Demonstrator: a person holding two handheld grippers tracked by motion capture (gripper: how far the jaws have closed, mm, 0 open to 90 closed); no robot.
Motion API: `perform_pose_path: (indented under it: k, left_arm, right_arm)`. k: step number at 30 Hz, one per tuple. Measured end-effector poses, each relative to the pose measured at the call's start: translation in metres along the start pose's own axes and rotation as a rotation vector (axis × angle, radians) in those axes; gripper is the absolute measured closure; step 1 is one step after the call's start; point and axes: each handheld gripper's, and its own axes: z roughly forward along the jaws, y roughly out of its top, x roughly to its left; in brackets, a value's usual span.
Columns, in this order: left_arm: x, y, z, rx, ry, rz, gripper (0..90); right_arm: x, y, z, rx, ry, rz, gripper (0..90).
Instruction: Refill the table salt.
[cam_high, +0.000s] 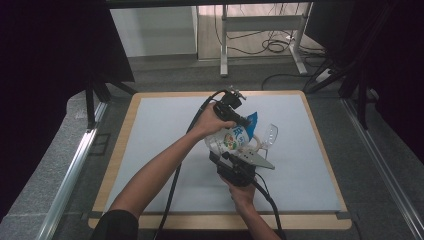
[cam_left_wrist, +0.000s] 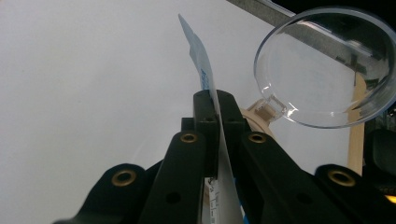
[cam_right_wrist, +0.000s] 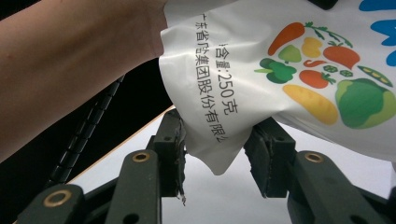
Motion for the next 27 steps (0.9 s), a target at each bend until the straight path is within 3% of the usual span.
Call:
perform_pose_path:
  k: [15, 27]
  left_arm:
    - [-0.0001, 0.0021, 0.0013, 0.004, 0.004, 0.005, 89.8]
    - [-0.0001, 0.0012, 0.0017, 0.005, 0.005, -0.001, 89.8]
  right_arm:
    - [0.0029, 0.0002, 0.0011, -0.008, -0.030, -0.002, 59.8]
    - [0.0008, 0.0001, 0.0004, -0.004, -0.017, 0.006, 59.8]
